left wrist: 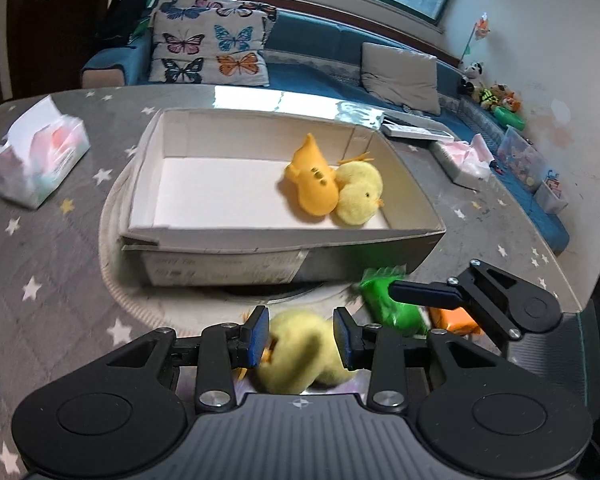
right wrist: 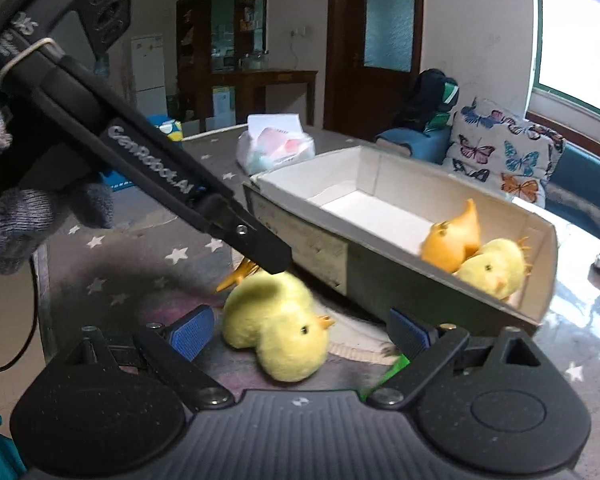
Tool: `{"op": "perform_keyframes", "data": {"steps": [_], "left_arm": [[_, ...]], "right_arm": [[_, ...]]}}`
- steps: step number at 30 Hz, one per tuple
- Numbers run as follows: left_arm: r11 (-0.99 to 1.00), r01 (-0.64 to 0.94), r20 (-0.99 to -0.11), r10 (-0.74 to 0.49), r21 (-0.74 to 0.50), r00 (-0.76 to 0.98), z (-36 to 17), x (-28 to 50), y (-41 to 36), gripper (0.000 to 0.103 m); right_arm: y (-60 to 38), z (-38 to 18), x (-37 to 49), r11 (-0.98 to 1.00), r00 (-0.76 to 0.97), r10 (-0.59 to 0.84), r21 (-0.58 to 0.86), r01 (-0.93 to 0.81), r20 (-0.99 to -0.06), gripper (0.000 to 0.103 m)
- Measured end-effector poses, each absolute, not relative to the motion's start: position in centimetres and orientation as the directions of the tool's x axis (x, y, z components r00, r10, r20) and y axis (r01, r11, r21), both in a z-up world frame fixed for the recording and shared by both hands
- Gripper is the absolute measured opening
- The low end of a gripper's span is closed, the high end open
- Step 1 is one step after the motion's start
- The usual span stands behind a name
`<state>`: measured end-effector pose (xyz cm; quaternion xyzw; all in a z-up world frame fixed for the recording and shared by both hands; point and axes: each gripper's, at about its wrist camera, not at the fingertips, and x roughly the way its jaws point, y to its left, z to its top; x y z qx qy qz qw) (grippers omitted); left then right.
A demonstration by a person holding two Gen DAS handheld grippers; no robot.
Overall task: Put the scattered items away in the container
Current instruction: 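Move the left gripper to the second fluffy yellow chick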
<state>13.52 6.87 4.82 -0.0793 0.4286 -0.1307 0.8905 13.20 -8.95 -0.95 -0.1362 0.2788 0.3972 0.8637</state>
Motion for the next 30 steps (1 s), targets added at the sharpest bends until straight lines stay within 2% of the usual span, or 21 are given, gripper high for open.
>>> {"op": "perform_keyframes", "data": {"steps": [12, 24, 30], "left_arm": [[0.944, 0.146, -0.762, -0.326, -0.297, 0.559, 3.0, 11.2, 7.9, 0.037], [0.925, 0.110, -0.759, -0.362, -0.363, 0.541, 1.7, 11.7, 9.2, 0.037], [0.917, 0.099, -0.747, -0.375, -0.387, 0.549, 1.9, 12.0, 9.7, 0.037]], "right_arm": [[-6.9, -3.1, 13.9, 0.616, 0.468, 0.617, 0.019, -0.787, -0.633, 0.089], [-7.5, -2.7, 11.0, 0.550, 0.402, 0.653, 0.038, -0.834, -0.642, 0.089], [-7.4, -2.2, 11.5, 0.571, 0.426, 0.650, 0.035, -0.820, -0.629, 0.089]]}}
